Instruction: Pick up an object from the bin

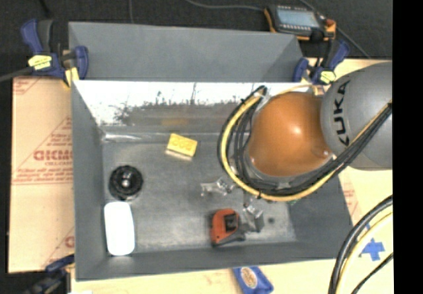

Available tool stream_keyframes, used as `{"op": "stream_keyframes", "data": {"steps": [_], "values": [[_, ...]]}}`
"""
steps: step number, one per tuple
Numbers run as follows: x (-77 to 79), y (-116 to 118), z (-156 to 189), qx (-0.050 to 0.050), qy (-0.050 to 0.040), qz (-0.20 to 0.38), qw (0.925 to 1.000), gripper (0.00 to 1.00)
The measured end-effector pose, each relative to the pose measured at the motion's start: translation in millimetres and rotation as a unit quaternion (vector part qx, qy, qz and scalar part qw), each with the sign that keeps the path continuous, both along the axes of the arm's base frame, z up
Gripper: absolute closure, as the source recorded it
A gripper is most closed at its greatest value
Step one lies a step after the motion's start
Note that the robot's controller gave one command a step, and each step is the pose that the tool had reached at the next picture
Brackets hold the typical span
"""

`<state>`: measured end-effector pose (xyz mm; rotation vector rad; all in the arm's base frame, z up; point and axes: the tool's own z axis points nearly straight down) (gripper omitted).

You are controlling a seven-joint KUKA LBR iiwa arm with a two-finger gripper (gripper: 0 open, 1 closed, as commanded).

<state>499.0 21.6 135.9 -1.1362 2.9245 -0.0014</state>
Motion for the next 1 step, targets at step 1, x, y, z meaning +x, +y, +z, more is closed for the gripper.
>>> {"op": "stream_keyframes", "data": {"steps": [1], "values": [[-5.8,-8.9,-53.2,-0.001,0.0007,0.052,0.9986,0.0]]}}
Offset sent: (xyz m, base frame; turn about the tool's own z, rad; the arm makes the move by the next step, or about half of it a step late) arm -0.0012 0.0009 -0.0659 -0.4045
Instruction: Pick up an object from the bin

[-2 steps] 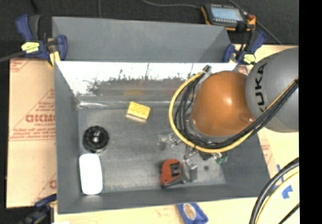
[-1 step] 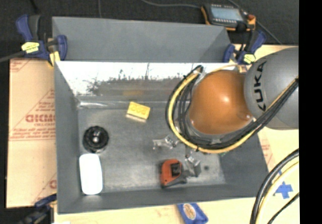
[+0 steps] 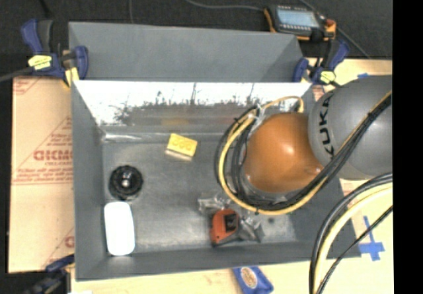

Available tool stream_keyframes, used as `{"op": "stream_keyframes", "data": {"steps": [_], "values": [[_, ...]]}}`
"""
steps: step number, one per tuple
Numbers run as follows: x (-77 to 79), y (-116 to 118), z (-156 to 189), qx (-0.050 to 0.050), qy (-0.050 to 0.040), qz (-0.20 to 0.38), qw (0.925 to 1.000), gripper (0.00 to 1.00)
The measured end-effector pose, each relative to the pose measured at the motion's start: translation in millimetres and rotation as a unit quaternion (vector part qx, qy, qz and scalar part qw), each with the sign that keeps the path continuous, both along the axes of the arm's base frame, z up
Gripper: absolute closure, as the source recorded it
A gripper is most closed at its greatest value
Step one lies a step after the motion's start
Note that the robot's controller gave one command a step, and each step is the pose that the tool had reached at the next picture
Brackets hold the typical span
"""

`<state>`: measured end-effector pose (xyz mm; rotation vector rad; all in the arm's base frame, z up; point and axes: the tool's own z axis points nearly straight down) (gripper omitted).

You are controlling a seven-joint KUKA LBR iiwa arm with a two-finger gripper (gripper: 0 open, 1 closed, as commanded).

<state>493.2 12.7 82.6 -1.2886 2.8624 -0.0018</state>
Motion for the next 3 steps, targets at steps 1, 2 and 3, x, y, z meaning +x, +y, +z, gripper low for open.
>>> {"op": "stream_keyframes", "data": {"steps": [1,2,3], "values": [[2.3,5.2,-11.9,-0.004,0.0081,0.147,0.9891,1.0],[2.7,5.7,-11.3,-0.004,0.0078,0.147,0.9891,1.0],[2.3,5.4,-9.7,-0.004,0.0075,0.146,0.9893,1.0]]}}
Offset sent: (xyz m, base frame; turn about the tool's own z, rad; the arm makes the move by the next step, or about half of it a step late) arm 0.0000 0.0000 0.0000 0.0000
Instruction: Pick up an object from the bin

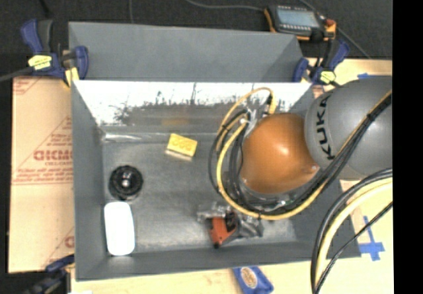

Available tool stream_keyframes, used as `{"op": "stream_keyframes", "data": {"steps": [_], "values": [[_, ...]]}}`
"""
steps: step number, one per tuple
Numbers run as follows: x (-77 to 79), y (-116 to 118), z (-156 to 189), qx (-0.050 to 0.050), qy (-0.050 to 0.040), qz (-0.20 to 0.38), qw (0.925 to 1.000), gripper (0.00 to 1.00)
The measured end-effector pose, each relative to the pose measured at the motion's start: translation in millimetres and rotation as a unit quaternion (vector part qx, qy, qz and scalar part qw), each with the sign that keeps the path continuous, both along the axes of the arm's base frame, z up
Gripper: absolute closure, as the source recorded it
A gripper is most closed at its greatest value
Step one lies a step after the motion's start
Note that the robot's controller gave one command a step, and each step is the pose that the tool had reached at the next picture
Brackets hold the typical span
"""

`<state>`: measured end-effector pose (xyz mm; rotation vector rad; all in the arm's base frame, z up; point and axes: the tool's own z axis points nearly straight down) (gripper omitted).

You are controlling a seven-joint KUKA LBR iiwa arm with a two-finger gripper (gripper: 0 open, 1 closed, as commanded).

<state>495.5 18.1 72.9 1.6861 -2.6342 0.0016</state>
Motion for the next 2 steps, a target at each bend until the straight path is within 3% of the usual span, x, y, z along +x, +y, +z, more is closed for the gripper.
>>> {"op": "stream_keyframes", "data": {"steps": [2], "values": [[0.1,2,18,0.005,-0.0039,0.0,1.0,1.0]]}}
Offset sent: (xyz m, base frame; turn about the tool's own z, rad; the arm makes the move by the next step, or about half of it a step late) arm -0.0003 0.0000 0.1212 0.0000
